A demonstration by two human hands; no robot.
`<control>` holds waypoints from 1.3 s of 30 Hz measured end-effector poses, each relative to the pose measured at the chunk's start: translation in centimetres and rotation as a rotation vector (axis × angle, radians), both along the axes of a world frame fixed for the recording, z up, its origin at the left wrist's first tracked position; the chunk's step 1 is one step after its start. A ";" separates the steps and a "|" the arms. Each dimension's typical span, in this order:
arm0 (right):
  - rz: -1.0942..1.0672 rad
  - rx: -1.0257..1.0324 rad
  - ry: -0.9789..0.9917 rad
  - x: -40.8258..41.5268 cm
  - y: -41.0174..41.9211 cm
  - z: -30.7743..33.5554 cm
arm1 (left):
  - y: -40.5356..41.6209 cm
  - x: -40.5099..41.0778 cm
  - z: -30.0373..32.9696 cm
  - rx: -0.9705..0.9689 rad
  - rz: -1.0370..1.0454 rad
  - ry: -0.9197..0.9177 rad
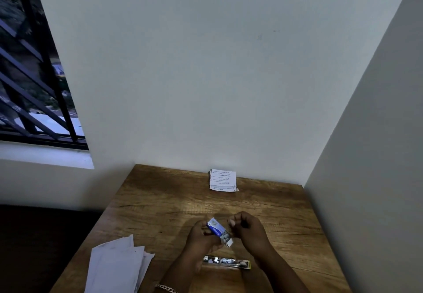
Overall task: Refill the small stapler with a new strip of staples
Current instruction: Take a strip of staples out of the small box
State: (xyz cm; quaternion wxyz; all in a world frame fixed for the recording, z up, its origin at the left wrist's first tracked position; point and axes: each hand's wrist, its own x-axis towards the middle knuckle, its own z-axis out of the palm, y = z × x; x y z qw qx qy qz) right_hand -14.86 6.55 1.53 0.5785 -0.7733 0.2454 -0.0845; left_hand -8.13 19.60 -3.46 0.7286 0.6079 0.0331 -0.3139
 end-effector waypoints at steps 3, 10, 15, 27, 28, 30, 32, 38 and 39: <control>-0.015 0.092 -0.023 0.3 0.5 0.5 | -0.3 0.0 -0.1 -0.012 0.004 0.008; -0.048 0.230 -0.019 -0.2 0.2 0.4 | -0.4 -0.2 -0.1 0.016 0.002 -0.015; -0.134 0.511 -0.100 -0.2 -0.7 0.4 | -0.1 -0.3 0.0 0.013 0.016 -0.016; -0.140 0.582 0.116 -1.7 -1.0 -1.5 | -0.5 -0.7 0.6 -0.111 0.056 0.022; -0.130 0.609 0.114 -1.8 -1.0 -1.5 | -0.6 -0.7 0.6 -0.116 0.058 0.016; -0.111 0.613 0.092 -1.8 -1.1 -1.7 | -0.8 -0.7 0.6 -0.115 0.062 0.007; -0.113 0.583 0.042 -1.7 -1.4 -1.9 | -1.1 -0.7 0.7 -0.116 0.051 0.002; -0.145 0.607 -0.024 -1.2 -2.7 -2.4 | -2.5 -0.9 0.8 -0.150 0.009 -0.013; -0.144 0.612 -0.020 -1.2 -2.9 -2.4 | -2.7 -0.9 0.9 -0.150 0.003 -0.019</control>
